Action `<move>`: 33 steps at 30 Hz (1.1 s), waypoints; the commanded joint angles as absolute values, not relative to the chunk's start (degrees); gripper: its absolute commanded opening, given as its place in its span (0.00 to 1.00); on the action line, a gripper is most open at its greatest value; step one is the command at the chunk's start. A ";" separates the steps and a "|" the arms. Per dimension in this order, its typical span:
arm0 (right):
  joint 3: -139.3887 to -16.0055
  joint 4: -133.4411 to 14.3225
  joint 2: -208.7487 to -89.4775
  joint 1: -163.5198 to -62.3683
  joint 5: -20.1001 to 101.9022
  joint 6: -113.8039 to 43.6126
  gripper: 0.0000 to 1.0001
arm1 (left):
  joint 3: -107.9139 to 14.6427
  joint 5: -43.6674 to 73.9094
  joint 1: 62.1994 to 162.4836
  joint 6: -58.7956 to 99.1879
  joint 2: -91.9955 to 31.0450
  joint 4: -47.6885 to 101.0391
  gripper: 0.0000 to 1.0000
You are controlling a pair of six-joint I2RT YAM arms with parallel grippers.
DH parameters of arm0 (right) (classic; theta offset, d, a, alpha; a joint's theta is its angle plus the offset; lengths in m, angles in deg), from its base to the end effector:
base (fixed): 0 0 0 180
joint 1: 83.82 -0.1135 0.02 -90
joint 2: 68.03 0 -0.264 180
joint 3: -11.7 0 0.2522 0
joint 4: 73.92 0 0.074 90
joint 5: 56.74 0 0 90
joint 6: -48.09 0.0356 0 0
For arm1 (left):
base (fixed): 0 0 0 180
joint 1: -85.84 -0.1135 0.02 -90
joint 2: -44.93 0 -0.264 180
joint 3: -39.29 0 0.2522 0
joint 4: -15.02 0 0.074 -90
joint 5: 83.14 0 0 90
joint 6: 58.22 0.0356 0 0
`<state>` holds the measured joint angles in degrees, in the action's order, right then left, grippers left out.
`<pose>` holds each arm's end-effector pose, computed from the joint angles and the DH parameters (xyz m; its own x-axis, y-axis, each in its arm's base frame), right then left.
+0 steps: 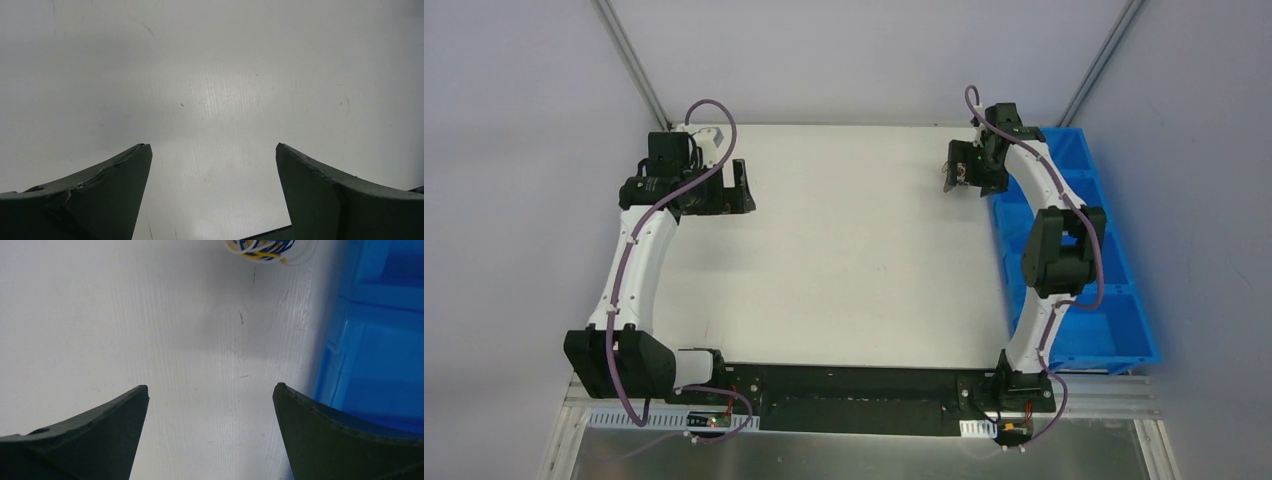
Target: Untangle the cables
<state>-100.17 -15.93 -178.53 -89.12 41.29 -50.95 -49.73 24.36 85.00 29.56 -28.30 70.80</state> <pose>0.4224 0.0442 0.2756 -0.7947 -0.2300 -0.5617 -0.2966 0.9546 0.0288 0.2693 -0.0068 0.3655 -0.6505 -0.0465 -0.7581 0.1913 0.9559 -0.2228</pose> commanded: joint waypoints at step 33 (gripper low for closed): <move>-102.73 -10.76 -170.76 -106.84 84.39 -51.50 0.00 | -47.24 63.64 87.08 18.46 -36.53 54.24 0.96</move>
<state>-103.71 -13.13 -178.46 -103.04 63.63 -54.31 -47.35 48.33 85.13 25.69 -33.81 62.71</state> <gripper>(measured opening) 0.056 0.980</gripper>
